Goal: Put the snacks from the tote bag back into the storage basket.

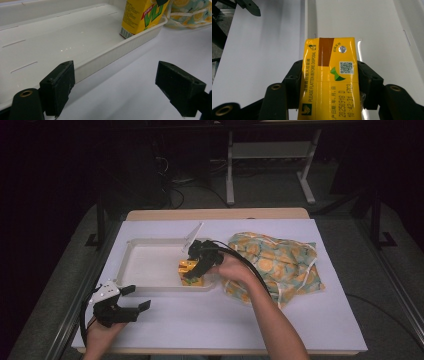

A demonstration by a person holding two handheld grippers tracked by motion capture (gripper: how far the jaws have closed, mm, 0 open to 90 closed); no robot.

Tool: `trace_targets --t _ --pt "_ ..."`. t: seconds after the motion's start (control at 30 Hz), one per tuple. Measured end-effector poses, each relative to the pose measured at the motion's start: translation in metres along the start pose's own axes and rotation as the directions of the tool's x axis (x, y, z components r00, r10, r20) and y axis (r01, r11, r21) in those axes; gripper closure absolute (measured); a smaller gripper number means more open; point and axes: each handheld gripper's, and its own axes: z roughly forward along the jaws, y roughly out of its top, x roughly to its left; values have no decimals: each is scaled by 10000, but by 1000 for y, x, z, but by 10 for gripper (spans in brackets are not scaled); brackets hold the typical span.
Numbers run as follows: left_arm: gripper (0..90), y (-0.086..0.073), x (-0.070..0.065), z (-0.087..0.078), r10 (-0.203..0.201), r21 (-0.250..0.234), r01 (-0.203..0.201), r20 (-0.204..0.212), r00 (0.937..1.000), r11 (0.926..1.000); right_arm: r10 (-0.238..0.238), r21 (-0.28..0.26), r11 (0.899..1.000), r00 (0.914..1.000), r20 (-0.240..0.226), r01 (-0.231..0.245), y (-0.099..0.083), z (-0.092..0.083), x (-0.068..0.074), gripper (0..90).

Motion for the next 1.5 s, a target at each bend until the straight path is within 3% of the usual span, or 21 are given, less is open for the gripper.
trace_targets --t 0.5,1.5 --pt "154 0 0 1 -41 -3 41 6 10000 10000 275 -133 9995 9996 -65 -276 0 -7 0 417" --pt "155 0 -1 2 -22 10 22 39 10000 10000 722 -828 9942 9963 474 -681 -6 -41 1 394"
